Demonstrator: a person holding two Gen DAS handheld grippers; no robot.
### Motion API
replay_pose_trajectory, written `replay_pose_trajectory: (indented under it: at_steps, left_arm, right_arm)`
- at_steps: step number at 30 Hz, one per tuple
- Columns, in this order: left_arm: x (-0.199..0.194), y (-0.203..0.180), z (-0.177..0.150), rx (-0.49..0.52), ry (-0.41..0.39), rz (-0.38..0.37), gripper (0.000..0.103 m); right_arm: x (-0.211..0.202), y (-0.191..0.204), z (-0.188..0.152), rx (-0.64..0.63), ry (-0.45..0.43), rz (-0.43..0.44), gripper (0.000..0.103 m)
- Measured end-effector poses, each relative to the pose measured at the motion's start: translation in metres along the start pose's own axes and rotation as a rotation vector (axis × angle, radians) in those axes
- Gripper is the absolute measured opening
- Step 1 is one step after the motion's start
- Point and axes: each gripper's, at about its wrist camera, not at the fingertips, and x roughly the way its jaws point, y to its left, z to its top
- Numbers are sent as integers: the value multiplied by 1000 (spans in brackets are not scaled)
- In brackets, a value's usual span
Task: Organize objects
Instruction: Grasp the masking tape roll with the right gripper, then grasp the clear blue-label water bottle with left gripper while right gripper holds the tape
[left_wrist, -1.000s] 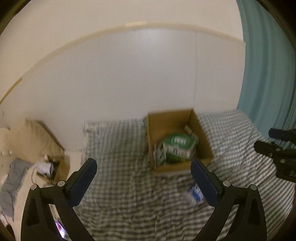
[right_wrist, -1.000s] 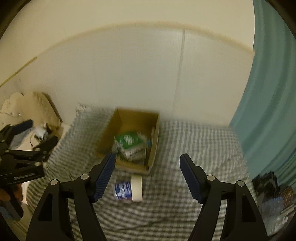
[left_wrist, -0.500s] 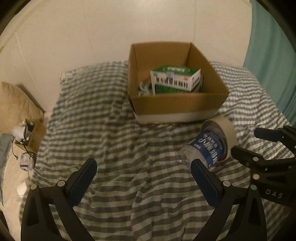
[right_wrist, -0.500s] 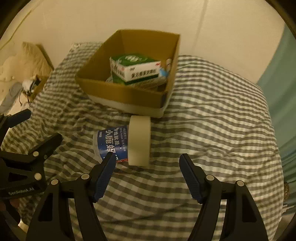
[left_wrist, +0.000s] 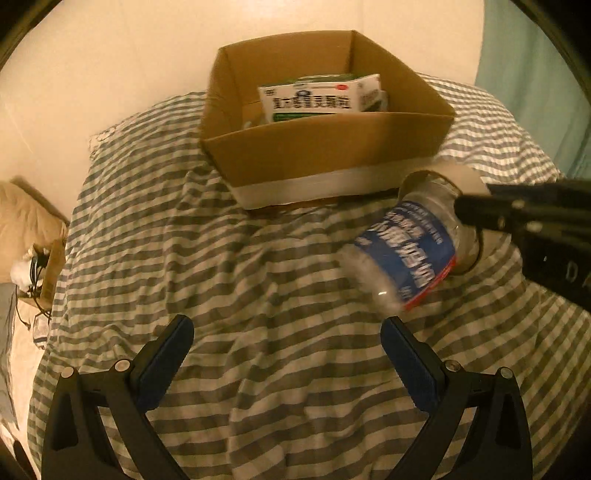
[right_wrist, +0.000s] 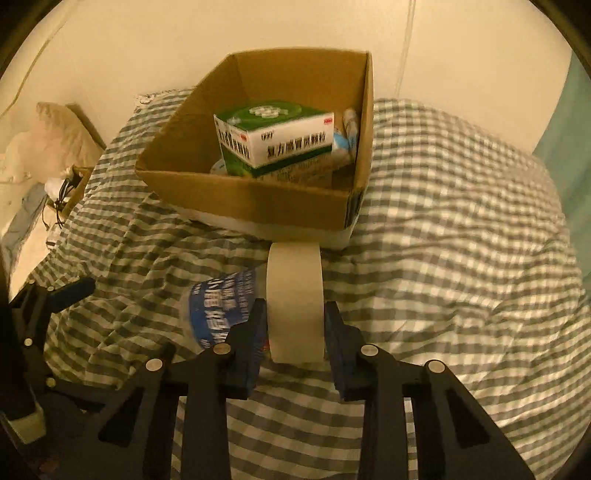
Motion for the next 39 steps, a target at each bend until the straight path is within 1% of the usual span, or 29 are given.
replay_pose_trajectory:
  at_steps: [4, 8, 11, 15, 18, 20, 24, 27, 29, 33, 36, 38, 39]
  left_arm:
    - [-6, -9, 3, 5, -8, -25, 103]
    - [-10, -20, 5, 15, -22, -43, 103]
    - [-9, -29, 10, 28, -35, -61, 103]
    - [-5, -42, 18, 71, -53, -86, 103]
    - [3, -54, 22, 104, -32, -88, 103]
    - [6, -57, 24, 87, -22, -109, 103]
    - [6, -65, 30, 19, -14, -170, 103]
    - [8, -72, 35, -24, -10, -194, 103]
    - [11, -78, 38, -30, -2, -190, 103]
    - [25, -87, 38, -3, 28, -128, 103]
    - [34, -86, 38, -16, 39, -119, 103]
    - [37, -84, 38, -26, 48, -124, 100]
    - [38, -83, 38, -29, 51, -134, 93]
  right_arm:
    - [-13, -1, 2, -29, -22, -33, 30]
    - [-27, -12, 3, -16, -45, -41, 30]
    - [-37, -21, 2, -9, -66, -78, 30]
    - [-41, -40, 0, 33, -62, -78, 30]
    - [-39, -53, -3, 69, -51, -68, 30]
    - [-37, -60, -5, 79, -47, -70, 30]
    - [-32, -74, -7, 112, -43, -68, 30]
    - [-30, -83, -8, 137, -40, -70, 30]
    - [-29, -88, -9, 148, -37, -67, 30]
    - [-27, -94, -12, 163, -34, -56, 30]
    - [-27, -94, -12, 162, -36, -54, 30]
    - [-27, -93, -12, 154, -38, -54, 30]
    - [-27, -92, -12, 147, -40, -56, 30]
